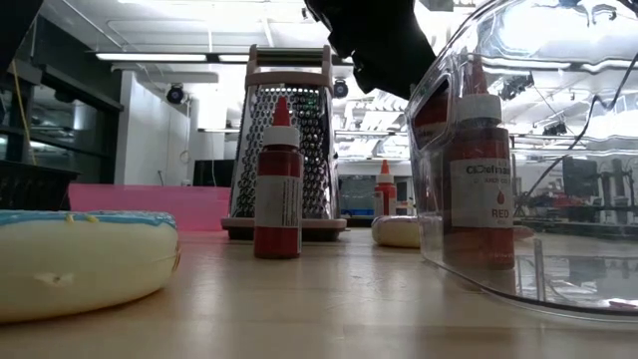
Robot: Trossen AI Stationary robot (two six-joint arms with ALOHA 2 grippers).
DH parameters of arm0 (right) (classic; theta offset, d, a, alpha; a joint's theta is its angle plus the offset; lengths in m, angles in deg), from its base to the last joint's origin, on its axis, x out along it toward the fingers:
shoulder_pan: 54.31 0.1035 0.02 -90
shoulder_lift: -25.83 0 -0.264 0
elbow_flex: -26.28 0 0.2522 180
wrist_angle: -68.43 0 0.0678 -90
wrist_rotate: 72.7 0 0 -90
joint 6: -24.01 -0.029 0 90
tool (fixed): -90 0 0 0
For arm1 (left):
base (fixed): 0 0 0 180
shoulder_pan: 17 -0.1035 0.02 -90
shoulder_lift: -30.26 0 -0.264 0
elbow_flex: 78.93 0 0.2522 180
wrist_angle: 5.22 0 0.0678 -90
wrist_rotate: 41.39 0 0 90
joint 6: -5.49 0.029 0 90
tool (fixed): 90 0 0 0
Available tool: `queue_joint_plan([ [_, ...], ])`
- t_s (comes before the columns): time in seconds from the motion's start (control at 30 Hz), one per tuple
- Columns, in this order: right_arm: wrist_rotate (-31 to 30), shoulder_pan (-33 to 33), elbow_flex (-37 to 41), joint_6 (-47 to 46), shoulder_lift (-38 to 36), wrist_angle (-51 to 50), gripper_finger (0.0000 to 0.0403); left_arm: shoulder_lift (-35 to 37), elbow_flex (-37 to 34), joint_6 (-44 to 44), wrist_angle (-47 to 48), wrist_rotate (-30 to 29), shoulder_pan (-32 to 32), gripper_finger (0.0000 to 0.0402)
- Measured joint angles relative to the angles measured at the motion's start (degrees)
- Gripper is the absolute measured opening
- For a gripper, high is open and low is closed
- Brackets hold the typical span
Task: Pick & Place Food Item
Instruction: Put the left red food coloring bottle into the transparent bin
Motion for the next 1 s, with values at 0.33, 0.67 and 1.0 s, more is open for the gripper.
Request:
queue_joint_plan([
  [0.33,0.0,0.0,0.0,0.0,0.0,0.0,0.0288,0.0,0.0,-0.2,-0.9,0.0,0.0,0.0139],
  [0.67,0.0,0.0,0.0,0.0,0.0,0.0,0.0288,0.0,0.0,-0.1,-2.1,0.0,0.0,0.0139],
  [1.0,0.0,0.0,0.0,0.0,0.0,0.0,0.0288,3.1,0.0,2.5,-3.3,-0.6,-0.6,0.0139],
])
